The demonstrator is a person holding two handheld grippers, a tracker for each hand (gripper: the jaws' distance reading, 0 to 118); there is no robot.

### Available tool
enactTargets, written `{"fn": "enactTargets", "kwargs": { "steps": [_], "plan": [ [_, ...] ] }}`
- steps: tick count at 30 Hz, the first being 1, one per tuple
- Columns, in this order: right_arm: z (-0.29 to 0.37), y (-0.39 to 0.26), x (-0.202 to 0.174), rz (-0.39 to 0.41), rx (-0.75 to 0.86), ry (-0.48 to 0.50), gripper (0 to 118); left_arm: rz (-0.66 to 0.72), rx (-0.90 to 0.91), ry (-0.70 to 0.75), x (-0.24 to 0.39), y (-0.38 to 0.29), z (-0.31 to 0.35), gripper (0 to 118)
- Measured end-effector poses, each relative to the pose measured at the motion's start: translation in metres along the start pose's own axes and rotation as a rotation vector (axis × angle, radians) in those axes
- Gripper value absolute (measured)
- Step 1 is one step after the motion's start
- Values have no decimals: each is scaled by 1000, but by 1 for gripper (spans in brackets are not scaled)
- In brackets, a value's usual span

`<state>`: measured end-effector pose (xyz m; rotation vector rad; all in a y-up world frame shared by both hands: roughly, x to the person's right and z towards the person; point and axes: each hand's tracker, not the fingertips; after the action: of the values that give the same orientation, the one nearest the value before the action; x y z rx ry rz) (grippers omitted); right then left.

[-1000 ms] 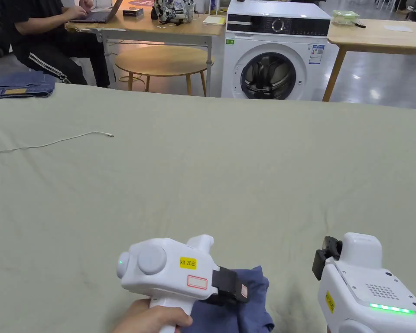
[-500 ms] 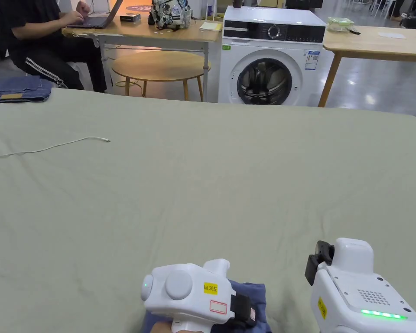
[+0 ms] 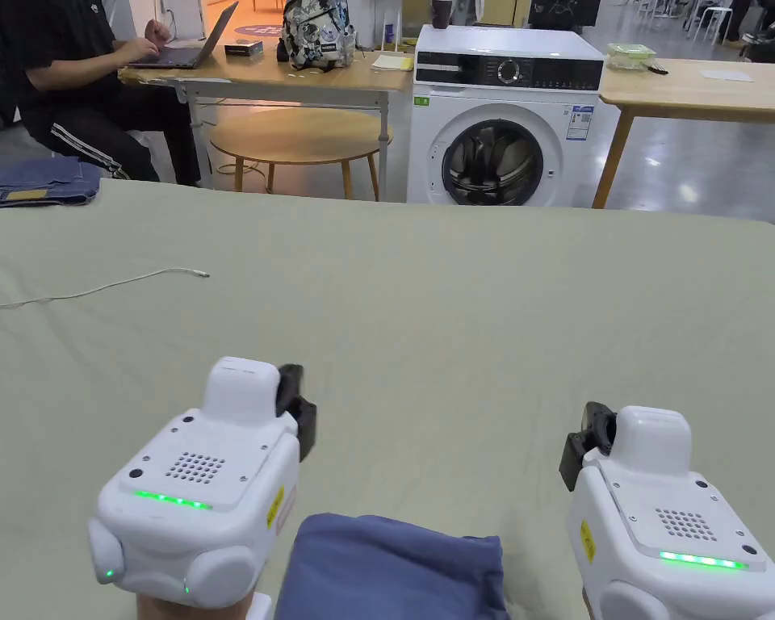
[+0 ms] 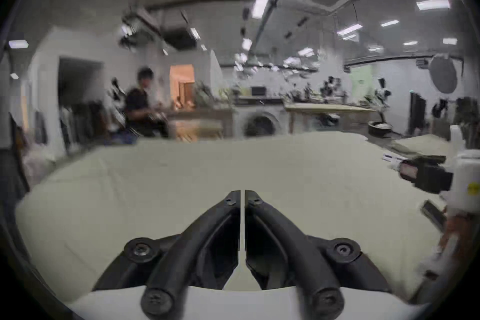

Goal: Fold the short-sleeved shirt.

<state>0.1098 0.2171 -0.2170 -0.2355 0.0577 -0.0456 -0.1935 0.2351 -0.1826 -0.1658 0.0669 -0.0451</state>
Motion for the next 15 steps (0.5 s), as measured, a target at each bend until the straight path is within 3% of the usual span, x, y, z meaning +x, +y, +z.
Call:
{"fn": "enactTargets", "kwargs": {
  "steps": [9,15],
  "plan": [
    [11,15,-9,34,159,-48,0,55,189,221,-28,-2,16,0],
    [38,15,-23,71,150,-11,0,66,162,217,-39,-2,20,0]
  ]
}}
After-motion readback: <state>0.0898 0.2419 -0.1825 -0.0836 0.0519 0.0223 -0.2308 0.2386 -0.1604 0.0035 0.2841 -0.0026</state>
